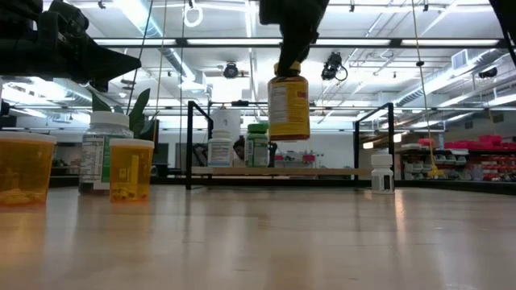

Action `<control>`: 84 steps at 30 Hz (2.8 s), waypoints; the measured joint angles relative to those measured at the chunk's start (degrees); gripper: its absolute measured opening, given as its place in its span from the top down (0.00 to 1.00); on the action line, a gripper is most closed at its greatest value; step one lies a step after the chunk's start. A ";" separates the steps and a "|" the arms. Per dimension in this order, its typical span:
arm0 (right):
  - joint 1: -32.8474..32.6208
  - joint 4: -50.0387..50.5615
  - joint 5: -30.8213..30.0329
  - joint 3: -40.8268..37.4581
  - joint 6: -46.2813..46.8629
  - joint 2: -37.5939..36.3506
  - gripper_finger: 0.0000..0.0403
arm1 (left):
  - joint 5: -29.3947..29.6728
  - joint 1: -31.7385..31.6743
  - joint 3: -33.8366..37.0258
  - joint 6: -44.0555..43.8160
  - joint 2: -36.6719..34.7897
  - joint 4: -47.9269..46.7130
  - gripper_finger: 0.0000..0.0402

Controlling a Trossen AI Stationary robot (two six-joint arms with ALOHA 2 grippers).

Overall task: Pick and place medicine bottles onto shelf by color
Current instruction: Put the yellow pill bottle on the shelf, then put the green pill bottle on the shelf

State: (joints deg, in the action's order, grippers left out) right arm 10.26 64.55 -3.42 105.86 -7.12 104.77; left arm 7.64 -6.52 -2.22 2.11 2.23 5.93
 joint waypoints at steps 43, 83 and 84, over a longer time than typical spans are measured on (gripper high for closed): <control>23.97 -22.60 4.40 -12.15 -2.96 0.22 0.41 | 0.01 0.00 0.00 0.00 0.00 0.00 0.94; 22.20 -22.47 2.69 -12.13 -0.54 -5.13 0.28 | 0.02 0.01 0.00 0.00 0.01 0.00 0.93; 21.65 -22.50 2.02 -12.15 -0.54 -6.08 0.28 | 0.02 -0.01 0.00 0.00 0.01 0.00 0.93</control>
State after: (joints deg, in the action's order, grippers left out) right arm 31.91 42.05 -1.40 93.71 -7.66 98.69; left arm 7.66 -6.52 -2.22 2.11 2.24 5.93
